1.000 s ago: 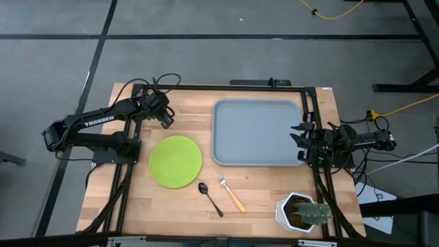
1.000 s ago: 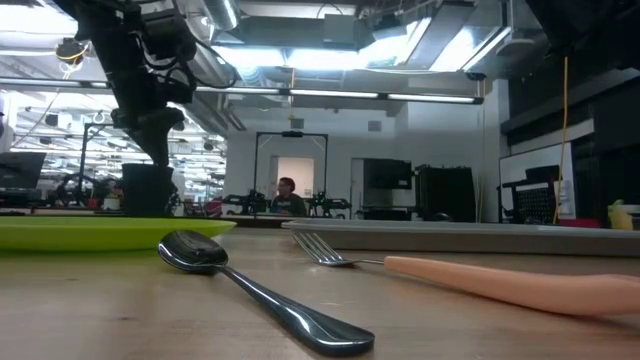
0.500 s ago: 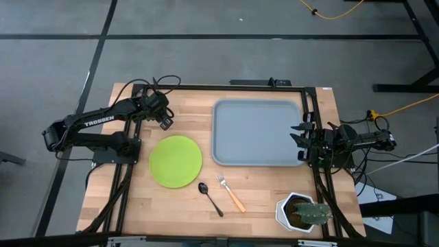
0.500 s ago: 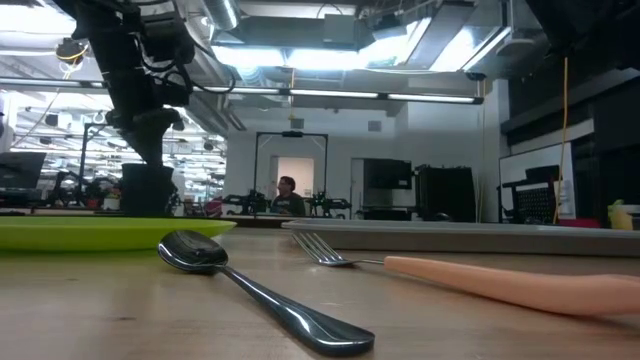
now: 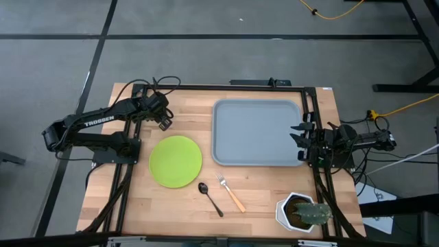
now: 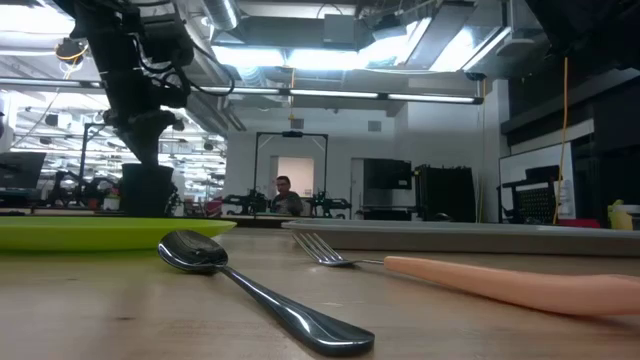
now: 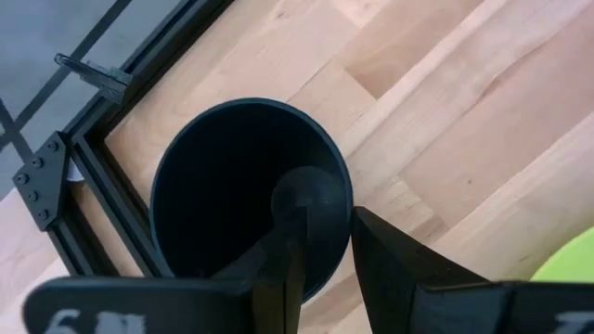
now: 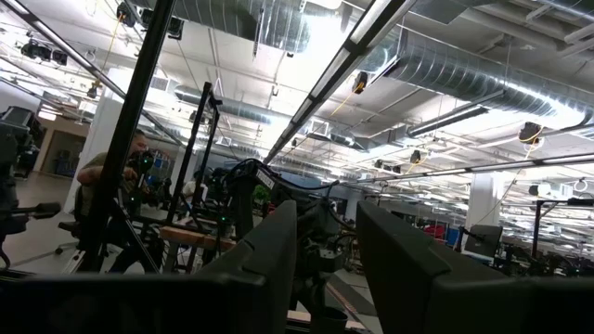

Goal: Pick and place plate/cup/fork/spoon on tray
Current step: Put the black cup on the gray serving tray

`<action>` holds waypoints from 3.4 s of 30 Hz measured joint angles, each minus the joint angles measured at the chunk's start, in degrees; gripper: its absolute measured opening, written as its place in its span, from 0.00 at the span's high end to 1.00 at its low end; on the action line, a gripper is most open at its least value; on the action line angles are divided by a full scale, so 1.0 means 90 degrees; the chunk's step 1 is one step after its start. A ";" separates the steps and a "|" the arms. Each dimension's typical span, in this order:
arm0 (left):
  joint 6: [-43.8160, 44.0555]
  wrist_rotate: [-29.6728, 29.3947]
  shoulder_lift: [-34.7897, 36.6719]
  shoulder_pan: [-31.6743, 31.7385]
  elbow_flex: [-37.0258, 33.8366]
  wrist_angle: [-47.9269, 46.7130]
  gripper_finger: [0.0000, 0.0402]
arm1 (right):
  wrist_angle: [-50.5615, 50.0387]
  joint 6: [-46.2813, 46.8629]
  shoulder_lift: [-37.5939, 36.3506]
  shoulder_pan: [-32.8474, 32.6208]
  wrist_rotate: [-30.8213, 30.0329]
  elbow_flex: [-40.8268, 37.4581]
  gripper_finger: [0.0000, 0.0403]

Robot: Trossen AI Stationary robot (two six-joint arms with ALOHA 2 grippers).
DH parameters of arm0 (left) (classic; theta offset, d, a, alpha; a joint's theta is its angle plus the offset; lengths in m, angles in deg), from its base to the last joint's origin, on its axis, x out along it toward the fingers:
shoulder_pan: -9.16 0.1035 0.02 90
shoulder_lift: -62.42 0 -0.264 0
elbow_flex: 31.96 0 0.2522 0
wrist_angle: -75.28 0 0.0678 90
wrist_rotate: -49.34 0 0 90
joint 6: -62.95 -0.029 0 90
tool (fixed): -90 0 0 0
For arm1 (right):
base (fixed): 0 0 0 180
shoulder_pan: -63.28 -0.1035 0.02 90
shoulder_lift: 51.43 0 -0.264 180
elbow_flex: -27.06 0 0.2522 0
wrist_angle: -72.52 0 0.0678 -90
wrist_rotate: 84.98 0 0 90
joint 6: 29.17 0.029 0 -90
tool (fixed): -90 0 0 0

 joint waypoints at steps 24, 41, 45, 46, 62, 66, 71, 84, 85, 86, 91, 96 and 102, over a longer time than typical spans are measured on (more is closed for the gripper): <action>-0.0040 0.0026 -0.0042 0.0000 -0.0064 -0.0011 0.91 | 0.0000 -0.0002 0.0000 0.0000 0.0000 0.0001 0.70; -0.0335 0.1811 -0.0146 -0.0154 -0.0071 0.5146 0.99 | 0.0000 0.0007 0.0000 0.0000 0.0000 0.0000 0.70; -0.0335 0.2406 -0.0733 -0.0421 -0.0044 0.7121 1.00 | 0.0000 0.0000 0.0000 0.0000 0.0000 0.0000 0.70; -0.0340 0.2427 -0.0961 -0.0503 0.0040 0.7440 1.00 | 0.0000 0.0000 0.0000 0.0000 -0.0001 0.0000 0.70; -0.1507 0.2103 -0.4696 -0.0957 0.4192 0.3214 1.00 | -0.0039 0.0007 0.0000 0.0000 -0.0002 0.0000 0.70; -0.1527 0.2125 -0.5020 -0.1108 0.4591 0.2882 1.00 | -0.0048 0.0024 0.0000 0.0000 -0.0002 0.0000 0.70; -0.1522 0.1908 -0.5100 -0.1357 0.4638 0.2329 1.00 | -0.0073 0.0022 0.0000 0.0001 -0.0002 0.0002 0.70; -0.1517 0.1474 -0.5100 -0.1853 0.4640 0.2242 0.93 | -0.0102 0.0022 0.0000 0.0000 -0.0002 0.0000 0.70; -0.1517 0.1472 -0.5100 -0.1855 0.4640 0.2242 0.93 | -0.0102 0.0022 0.0000 0.0002 -0.0002 0.0002 0.70; -0.1515 0.1469 -0.5100 -0.1855 0.4640 0.2242 0.92 | -0.0102 0.0022 -0.0001 0.0002 -0.0002 0.0001 0.70; -0.1515 0.1464 -0.5100 -0.1855 0.4640 0.2239 0.92 | -0.0102 0.0022 0.0000 0.0002 -0.0002 0.0002 0.70; -0.1516 0.1460 -0.5100 -0.1853 0.4640 0.2239 0.92 | -0.0108 0.0022 0.0000 0.0001 -0.0002 0.0000 0.70; -0.1522 0.1460 -0.5098 -0.1853 0.4640 0.2246 0.92 | -0.0124 0.0022 0.0000 0.0002 -0.0002 0.0002 0.70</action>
